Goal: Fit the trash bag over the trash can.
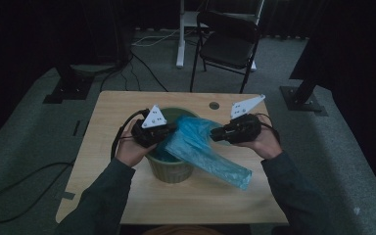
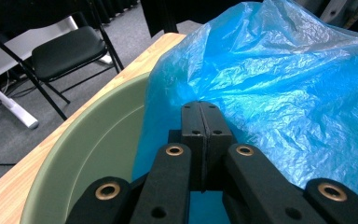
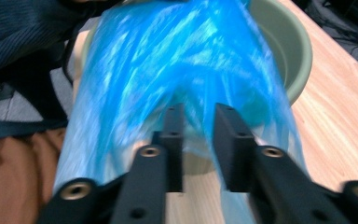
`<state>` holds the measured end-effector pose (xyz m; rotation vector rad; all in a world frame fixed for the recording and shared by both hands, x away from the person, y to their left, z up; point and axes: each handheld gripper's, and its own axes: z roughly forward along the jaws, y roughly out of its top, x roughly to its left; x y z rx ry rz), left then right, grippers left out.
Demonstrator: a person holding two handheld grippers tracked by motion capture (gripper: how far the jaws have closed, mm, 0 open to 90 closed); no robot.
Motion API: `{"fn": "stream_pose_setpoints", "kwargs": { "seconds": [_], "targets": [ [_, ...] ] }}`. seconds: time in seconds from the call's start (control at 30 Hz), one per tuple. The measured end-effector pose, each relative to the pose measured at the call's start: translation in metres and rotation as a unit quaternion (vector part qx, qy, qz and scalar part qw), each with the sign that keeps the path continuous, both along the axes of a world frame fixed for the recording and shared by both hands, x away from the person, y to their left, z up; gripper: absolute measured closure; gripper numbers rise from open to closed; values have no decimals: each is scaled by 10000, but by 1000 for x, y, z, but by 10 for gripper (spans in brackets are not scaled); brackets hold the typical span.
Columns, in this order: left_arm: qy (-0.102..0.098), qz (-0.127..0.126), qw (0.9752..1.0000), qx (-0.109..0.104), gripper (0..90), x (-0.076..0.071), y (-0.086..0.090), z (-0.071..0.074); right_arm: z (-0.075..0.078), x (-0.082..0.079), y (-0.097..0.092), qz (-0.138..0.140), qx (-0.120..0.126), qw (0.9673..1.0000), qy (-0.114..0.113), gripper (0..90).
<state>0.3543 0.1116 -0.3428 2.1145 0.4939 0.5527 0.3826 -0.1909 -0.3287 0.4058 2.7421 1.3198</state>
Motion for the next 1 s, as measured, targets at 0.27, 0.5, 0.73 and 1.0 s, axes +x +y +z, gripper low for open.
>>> {"fn": "stream_pose_setpoints", "kwargs": {
  "seconds": [0.27, 0.5, 0.73, 1.0],
  "targets": [
    [-25, -57, 10000, 30, 897, -2, -3, 0, 11, 9, 17, -110, 290, 9995, -101, 569],
    [-78, -177, 9998, 41, 896, -5, -8, 0, 11, 16, 35, -11, 316, 9995, 24, 627],
    [-98, -89, 9999, 54, 897, -4, -2, 0, 11, 16, 36, -29, 160, 9998, -65, 900],
    [-10, 94, 10000, -6, 897, -2, 13, -4, 10, 15, 22, -157, 178, 9997, -56, 900]
  ]
}}
